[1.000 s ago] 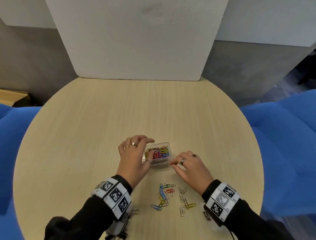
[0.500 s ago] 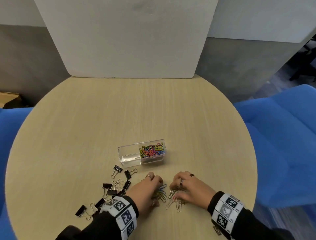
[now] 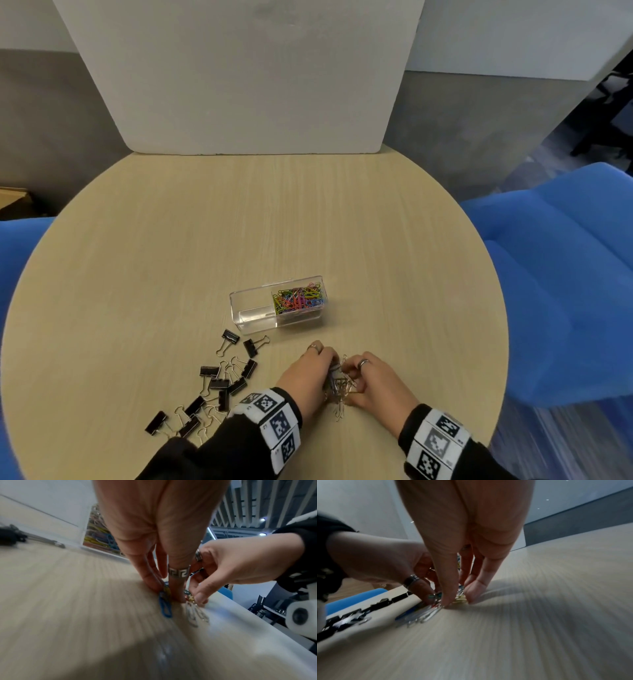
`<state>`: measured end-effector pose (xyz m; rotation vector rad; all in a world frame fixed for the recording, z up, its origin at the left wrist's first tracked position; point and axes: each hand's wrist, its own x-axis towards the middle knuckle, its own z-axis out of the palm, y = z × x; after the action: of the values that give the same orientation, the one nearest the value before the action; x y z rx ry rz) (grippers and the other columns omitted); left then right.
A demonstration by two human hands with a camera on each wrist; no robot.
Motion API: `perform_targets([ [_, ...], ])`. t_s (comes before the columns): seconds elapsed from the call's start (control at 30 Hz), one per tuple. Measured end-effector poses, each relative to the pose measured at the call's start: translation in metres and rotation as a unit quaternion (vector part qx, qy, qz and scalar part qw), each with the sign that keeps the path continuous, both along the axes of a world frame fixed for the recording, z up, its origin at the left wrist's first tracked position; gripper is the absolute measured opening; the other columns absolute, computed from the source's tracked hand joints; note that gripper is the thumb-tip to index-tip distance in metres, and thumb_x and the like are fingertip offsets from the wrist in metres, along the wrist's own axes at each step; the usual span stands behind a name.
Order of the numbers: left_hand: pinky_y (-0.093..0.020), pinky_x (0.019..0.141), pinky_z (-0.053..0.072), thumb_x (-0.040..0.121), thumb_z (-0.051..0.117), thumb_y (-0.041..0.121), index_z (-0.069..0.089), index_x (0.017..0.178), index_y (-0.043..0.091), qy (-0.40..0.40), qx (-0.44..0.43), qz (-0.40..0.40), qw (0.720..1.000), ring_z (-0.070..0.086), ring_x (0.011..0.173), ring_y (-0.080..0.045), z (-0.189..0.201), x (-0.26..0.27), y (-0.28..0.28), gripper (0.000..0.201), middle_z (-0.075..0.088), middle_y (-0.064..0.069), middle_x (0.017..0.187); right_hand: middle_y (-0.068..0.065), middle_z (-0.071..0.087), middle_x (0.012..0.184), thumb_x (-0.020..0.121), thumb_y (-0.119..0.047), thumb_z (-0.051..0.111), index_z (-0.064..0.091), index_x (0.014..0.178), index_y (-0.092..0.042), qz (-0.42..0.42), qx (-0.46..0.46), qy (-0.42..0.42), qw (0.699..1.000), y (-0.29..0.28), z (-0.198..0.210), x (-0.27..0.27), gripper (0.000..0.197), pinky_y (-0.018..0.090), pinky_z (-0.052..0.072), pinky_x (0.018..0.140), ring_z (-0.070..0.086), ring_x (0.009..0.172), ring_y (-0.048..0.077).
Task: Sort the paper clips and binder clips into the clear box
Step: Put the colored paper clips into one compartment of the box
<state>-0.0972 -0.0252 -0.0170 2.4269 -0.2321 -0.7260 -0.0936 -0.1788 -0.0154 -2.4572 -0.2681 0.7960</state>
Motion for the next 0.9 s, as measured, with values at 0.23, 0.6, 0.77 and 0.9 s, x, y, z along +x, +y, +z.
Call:
perform_targets([
  [0.23, -0.021, 0.097, 0.043, 0.078, 0.069, 0.028, 0.039, 0.128, 0.021, -0.021, -0.044, 0.022, 0.999, 0.046, 0.114, -0.012, 0.006, -0.008, 0.017, 0.059, 0.039, 0.004, 0.126, -0.014, 0.034, 0.113, 0.07, -0.025, 0.077, 0.042, 0.126, -0.03, -0.017, 0.021, -0.029, 0.999, -0.019, 0.0, 0.001, 0.066, 0.011, 0.035, 0.087, 0.041, 0.092, 0.0],
  [0.6, -0.027, 0.094, 0.044, 0.074, 0.073, 0.017, 0.045, 0.118, 0.017, 0.021, -0.02, 0.043, 0.999, 0.049, 0.109, -0.017, 0.0, 0.0, 0.01, 0.053, 0.045, 0.0, 0.124, -0.018, 0.037, 0.11, 0.06, -0.03, 0.082, 0.056, 0.121, -0.03, 0.153, 0.03, -0.055, 0.986, -0.008, -0.01, 0.033, 0.066, 0.009, 0.025, 0.089, 0.032, 0.103, 0.005],
  [0.77, -0.018, 0.08, 0.046, 0.078, 0.068, 0.008, 0.048, 0.112, 0.018, 0.014, -0.057, 0.05, 0.997, 0.052, 0.093, -0.012, -0.003, 0.001, 0.021, 0.041, 0.05, 0.002, 0.113, -0.026, 0.042, 0.09, 0.067, -0.027, 0.078, 0.068, 0.105, -0.026, 0.124, 0.062, -0.066, 0.988, -0.003, -0.012, 0.026, 0.039, 0.001, 0.025, 0.081, 0.038, 0.095, 0.004],
  [0.9, -0.018, 0.081, 0.047, 0.083, 0.063, 0.009, 0.048, 0.117, 0.021, -0.035, -0.074, 0.033, 0.996, 0.053, 0.092, -0.01, 0.008, 0.002, 0.029, 0.038, 0.049, 0.005, 0.111, -0.026, 0.044, 0.082, 0.076, -0.028, 0.072, 0.07, 0.101, -0.021, 0.114, 0.058, -0.079, 0.989, 0.003, -0.011, 0.02, 0.026, 0.004, 0.028, 0.077, 0.038, 0.09, 0.003],
])
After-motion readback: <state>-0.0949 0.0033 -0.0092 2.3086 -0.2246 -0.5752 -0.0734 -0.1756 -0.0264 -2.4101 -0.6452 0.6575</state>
